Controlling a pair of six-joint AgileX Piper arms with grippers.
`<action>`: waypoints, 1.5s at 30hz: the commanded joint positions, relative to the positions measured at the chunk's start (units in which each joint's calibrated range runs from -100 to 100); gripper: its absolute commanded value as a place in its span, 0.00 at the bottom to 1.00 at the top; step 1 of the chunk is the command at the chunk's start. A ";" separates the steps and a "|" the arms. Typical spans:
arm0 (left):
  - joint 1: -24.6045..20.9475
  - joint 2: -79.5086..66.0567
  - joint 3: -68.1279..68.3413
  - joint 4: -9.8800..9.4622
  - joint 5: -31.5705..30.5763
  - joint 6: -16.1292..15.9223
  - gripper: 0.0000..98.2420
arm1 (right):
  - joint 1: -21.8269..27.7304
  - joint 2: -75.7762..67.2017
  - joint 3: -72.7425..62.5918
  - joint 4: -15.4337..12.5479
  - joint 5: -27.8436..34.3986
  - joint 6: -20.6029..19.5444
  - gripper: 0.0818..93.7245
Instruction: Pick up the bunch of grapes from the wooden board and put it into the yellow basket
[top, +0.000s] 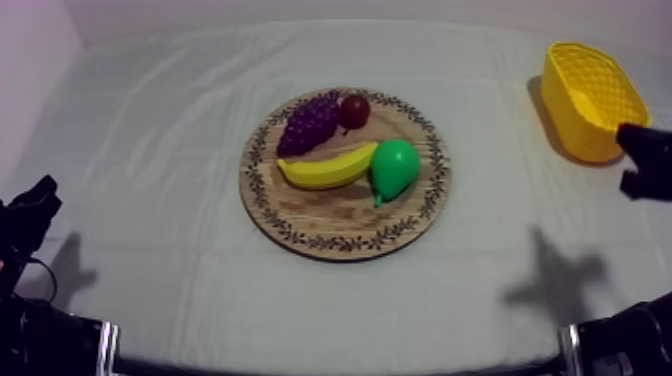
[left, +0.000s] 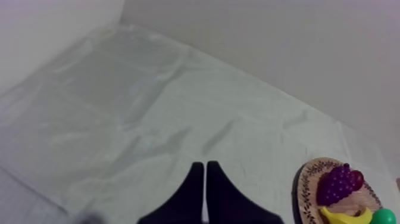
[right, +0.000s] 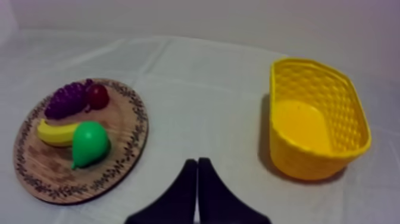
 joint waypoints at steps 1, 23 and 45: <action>-0.03 0.05 0.00 0.02 -0.01 0.00 0.00 | -0.64 7.83 -14.80 -1.31 2.72 0.82 0.01; -0.03 0.05 0.00 0.02 -0.01 0.00 0.00 | -6.46 46.95 -66.50 -10.14 20.06 9.35 0.05; -0.03 0.05 0.00 0.02 -0.01 0.00 0.00 | -13.92 75.43 -78.27 -13.10 31.23 24.99 0.05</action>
